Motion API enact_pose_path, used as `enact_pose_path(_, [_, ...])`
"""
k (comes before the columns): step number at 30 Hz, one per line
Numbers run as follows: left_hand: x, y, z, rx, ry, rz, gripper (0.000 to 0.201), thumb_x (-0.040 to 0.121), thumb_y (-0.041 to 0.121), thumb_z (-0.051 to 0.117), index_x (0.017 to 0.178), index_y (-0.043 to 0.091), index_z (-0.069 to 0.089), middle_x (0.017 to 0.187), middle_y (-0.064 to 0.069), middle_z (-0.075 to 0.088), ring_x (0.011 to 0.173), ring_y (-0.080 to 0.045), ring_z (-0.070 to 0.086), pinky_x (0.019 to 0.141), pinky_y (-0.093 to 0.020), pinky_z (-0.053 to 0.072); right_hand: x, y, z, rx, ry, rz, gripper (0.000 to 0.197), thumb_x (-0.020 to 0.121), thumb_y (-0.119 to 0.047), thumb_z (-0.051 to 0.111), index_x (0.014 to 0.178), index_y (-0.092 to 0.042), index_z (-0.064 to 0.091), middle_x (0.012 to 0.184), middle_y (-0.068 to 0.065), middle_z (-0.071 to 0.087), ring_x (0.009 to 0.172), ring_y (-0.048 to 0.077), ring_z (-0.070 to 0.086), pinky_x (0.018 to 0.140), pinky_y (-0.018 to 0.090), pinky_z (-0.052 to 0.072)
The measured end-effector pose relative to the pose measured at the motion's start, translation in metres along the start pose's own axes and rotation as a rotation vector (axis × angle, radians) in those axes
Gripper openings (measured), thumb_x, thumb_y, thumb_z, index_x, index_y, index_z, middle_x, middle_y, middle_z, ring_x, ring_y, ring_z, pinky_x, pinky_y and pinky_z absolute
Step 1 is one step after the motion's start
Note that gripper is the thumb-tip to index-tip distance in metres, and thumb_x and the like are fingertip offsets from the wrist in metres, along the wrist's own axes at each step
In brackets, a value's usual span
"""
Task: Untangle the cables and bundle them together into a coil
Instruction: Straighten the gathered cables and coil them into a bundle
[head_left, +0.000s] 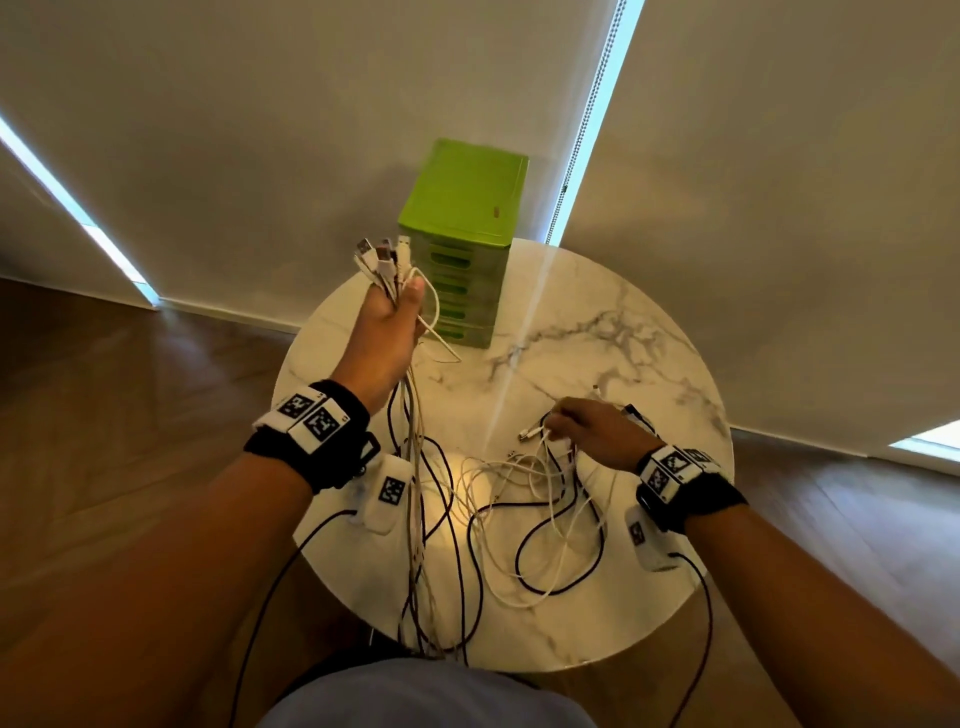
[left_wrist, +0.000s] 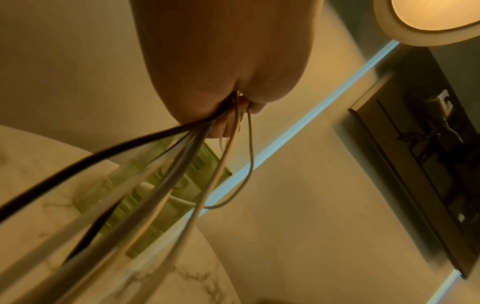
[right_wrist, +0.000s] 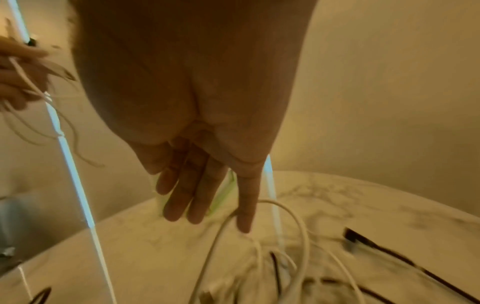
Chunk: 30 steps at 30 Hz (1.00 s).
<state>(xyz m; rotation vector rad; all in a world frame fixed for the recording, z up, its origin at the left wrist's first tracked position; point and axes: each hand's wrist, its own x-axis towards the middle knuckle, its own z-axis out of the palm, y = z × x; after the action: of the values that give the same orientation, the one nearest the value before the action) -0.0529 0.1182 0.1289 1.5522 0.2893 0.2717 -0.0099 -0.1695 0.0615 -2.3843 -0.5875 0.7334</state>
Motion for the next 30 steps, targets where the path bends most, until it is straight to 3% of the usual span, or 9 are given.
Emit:
enact_pose_path(4, [-0.01,-0.008,0.026,-0.009,-0.085,-0.033,0.04,0.097,0.053,0.054,0.121,0.022,0.058,0.12,-0.008,0.069,0.115,-0.024,0.065,0.098,-0.04,0.054,0.004,-0.031,-0.013,-0.154,0.035,0.016,0.023,0.104,-0.035,0.049,0.116,-0.022,0.064,0.112,-0.001,0.071,0.1,0.019,0.064,0.087,0.033,0.049])
enact_pose_path(9, [-0.015,-0.013,0.06,0.006,-0.168,-0.007,0.049,0.089,0.068,0.058,0.121,0.03,0.06,0.119,-0.003,0.071,0.114,-0.024,0.066,0.104,-0.056,0.048,-0.02,-0.07,-0.017,0.032,0.048,-0.171,0.036,0.099,-0.038,0.061,0.131,-0.023,0.057,0.131,-0.006,0.059,0.116,0.008,0.056,0.097,0.023,0.045])
enact_pose_path(12, [-0.022,-0.008,0.079,0.008,-0.222,-0.004,0.055,0.09,0.069,0.055,0.109,0.017,0.059,0.088,0.005,0.066,0.08,-0.015,0.062,0.08,-0.048,0.053,-0.043,-0.076,-0.014,0.12,0.112,-0.224,0.028,0.106,-0.04,0.046,0.11,-0.02,0.065,0.098,-0.006,0.069,0.091,0.007,0.066,0.085,0.025,0.052])
enact_pose_path(14, [-0.03,-0.001,0.091,-0.024,-0.24,-0.02,0.047,0.094,0.065,0.05,0.094,0.017,0.05,0.068,0.008,0.046,0.059,-0.01,0.043,0.059,-0.034,0.041,-0.058,-0.068,-0.017,0.209,0.255,-0.194,0.033,0.108,-0.038,0.039,0.101,-0.016,0.062,0.081,-0.005,0.062,0.072,0.01,0.065,0.071,0.025,0.053])
enact_pose_path(18, [-0.046,0.008,0.123,-0.205,-0.368,-0.092,0.027,0.108,0.038,0.04,0.086,0.025,0.046,0.068,0.008,0.033,0.054,-0.006,0.026,0.048,-0.02,0.025,-0.097,-0.028,-0.027,0.197,0.574,-0.049,0.031,0.109,-0.037,0.037,0.098,-0.019,0.061,0.074,-0.02,0.059,0.065,0.004,0.06,0.067,0.022,0.046])
enact_pose_path(20, [-0.057,0.014,0.14,-0.299,-0.449,-0.163,0.029,0.109,0.033,0.039,0.083,0.024,0.047,0.068,0.007,0.032,0.053,-0.006,0.023,0.047,-0.019,0.02,-0.12,0.0,-0.028,0.182,0.654,0.04,0.029,0.109,-0.036,0.038,0.107,-0.021,0.062,0.077,-0.037,0.057,0.073,-0.005,0.057,0.07,0.019,0.044])
enact_pose_path(22, [-0.07,0.02,0.155,-0.367,-0.525,-0.228,0.031,0.109,0.032,0.04,0.08,0.023,0.047,0.067,0.007,0.035,0.051,-0.006,0.023,0.047,-0.019,0.019,-0.143,0.032,-0.023,0.187,0.684,0.136,0.026,0.108,-0.038,0.039,0.116,-0.025,0.059,0.079,-0.04,0.057,0.072,0.001,0.056,0.071,0.022,0.046])
enact_pose_path(26, [-0.093,0.028,0.179,-0.46,-0.616,-0.325,0.029,0.108,0.028,0.043,0.08,0.019,0.046,0.065,0.008,0.044,0.048,-0.005,0.03,0.048,-0.02,0.017,-0.189,0.096,0.007,0.132,0.622,0.313,0.021,0.107,-0.032,0.042,0.109,-0.024,0.061,0.074,-0.022,0.064,0.066,0.005,0.058,0.069,0.031,0.044])
enact_pose_path(30, [-0.115,0.019,0.199,-0.392,-0.674,-0.345,0.029,0.108,0.028,0.044,0.081,0.018,0.049,0.068,0.005,0.049,0.055,-0.007,0.041,0.049,-0.02,0.021,-0.226,0.125,0.056,0.034,0.553,0.534,0.022,0.105,-0.026,0.046,0.12,-0.022,0.062,0.115,0.004,0.064,0.111,0.028,0.06,0.087,0.033,0.041])
